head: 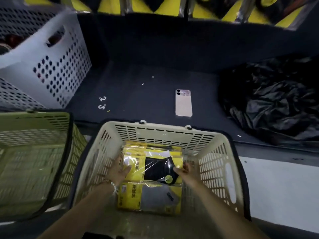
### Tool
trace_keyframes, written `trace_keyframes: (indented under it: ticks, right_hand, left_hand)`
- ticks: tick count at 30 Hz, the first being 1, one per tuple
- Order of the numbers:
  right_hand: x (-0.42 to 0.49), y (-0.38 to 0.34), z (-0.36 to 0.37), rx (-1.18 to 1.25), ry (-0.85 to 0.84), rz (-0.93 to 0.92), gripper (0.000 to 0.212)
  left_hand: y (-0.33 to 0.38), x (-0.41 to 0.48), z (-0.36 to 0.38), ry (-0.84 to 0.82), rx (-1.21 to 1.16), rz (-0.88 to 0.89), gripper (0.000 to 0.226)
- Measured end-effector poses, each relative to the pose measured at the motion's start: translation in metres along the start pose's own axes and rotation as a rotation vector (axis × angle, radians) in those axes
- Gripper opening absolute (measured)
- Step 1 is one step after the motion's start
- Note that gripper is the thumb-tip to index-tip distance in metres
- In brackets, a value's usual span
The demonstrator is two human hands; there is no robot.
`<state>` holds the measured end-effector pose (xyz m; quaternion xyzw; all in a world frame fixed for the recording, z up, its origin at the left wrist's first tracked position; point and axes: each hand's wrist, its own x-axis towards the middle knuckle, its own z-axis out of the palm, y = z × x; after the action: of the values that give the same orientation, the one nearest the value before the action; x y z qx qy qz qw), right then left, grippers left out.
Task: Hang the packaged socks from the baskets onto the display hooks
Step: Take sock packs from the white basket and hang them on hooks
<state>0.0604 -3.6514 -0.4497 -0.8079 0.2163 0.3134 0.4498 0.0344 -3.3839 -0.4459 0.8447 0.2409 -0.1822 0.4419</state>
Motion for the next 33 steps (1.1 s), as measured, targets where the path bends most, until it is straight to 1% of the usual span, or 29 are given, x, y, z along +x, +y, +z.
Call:
trace_keyframes:
  ticks: [4, 5, 8, 11, 13, 14, 16, 18, 19, 21, 24, 25, 26, 27, 28, 29, 31, 33]
  right_hand:
    - [0.017, 0.006, 0.013, 0.011, -0.080, 0.038, 0.076]
    - [0.020, 0.007, 0.015, 0.034, -0.082, 0.039, 0.072]
    - [0.020, 0.006, 0.018, 0.129, -0.041, -0.006, 0.044]
    - [0.018, 0.003, 0.015, 0.197, -0.036, -0.075, 0.042]
    - [0.012, -0.006, 0.011, 0.217, -0.059, -0.118, 0.044]
    - [0.008, -0.012, 0.009, 0.230, -0.074, -0.140, 0.044]
    - [-0.001, -0.022, 0.006, 0.244, -0.087, -0.193, 0.039]
    - [-0.011, -0.029, 0.002, 0.253, -0.081, -0.241, 0.032]
    - [-0.017, -0.032, -0.001, 0.268, -0.076, -0.261, 0.030]
    - [-0.031, -0.039, -0.010, 0.300, -0.064, -0.270, 0.029]
    - [-0.054, -0.052, -0.031, 0.377, -0.025, -0.312, 0.027]
    - [-0.062, -0.057, -0.038, 0.409, -0.009, -0.332, 0.024]
    - [-0.072, -0.062, -0.045, 0.446, 0.010, -0.353, 0.021]
    - [-0.080, -0.066, -0.050, 0.484, 0.035, -0.376, 0.018]
    - [-0.088, -0.070, -0.056, 0.521, 0.056, -0.391, 0.016]
    - [-0.096, -0.073, -0.060, 0.557, 0.067, -0.398, 0.015]
    - [-0.113, -0.080, -0.069, 0.631, 0.077, -0.413, 0.025]
    - [-0.128, -0.085, -0.077, 0.694, 0.080, -0.427, 0.045]
  left_hand:
    - [-0.015, 0.012, 0.010, -0.014, -0.070, -0.103, 0.059]
    - [-0.018, 0.014, 0.012, -0.001, -0.091, -0.119, 0.058]
    - [-0.024, 0.020, 0.018, 0.015, -0.163, -0.175, 0.058]
    - [-0.024, 0.025, 0.022, 0.036, -0.217, -0.195, 0.045]
    - [-0.023, 0.024, 0.022, 0.035, -0.229, -0.201, 0.042]
    - [-0.022, 0.021, 0.021, 0.017, -0.222, -0.210, 0.045]
    - [-0.020, 0.016, 0.019, -0.004, -0.237, -0.226, 0.059]
    - [-0.015, 0.007, 0.015, 0.002, -0.284, -0.222, 0.072]
    - [-0.012, 0.003, 0.013, 0.014, -0.297, -0.211, 0.074]
    - [0.000, -0.008, 0.008, 0.059, -0.338, -0.205, 0.074]
    - [0.023, -0.027, 0.003, 0.179, -0.481, -0.185, 0.062]
    - [0.032, -0.033, 0.002, 0.220, -0.573, -0.198, 0.061]
    - [0.044, -0.040, 0.001, 0.231, -0.712, -0.236, 0.068]
    - [0.057, -0.047, 0.001, 0.201, -0.883, -0.279, 0.074]
    - [0.073, -0.055, 0.001, 0.131, -1.039, -0.303, 0.073]
    - [0.090, -0.064, 0.001, 0.040, -1.167, -0.291, 0.066]
    - [0.124, -0.084, 0.002, -0.122, -1.312, -0.192, 0.047]
    - [0.158, -0.103, -0.003, -0.234, -1.334, -0.056, 0.042]
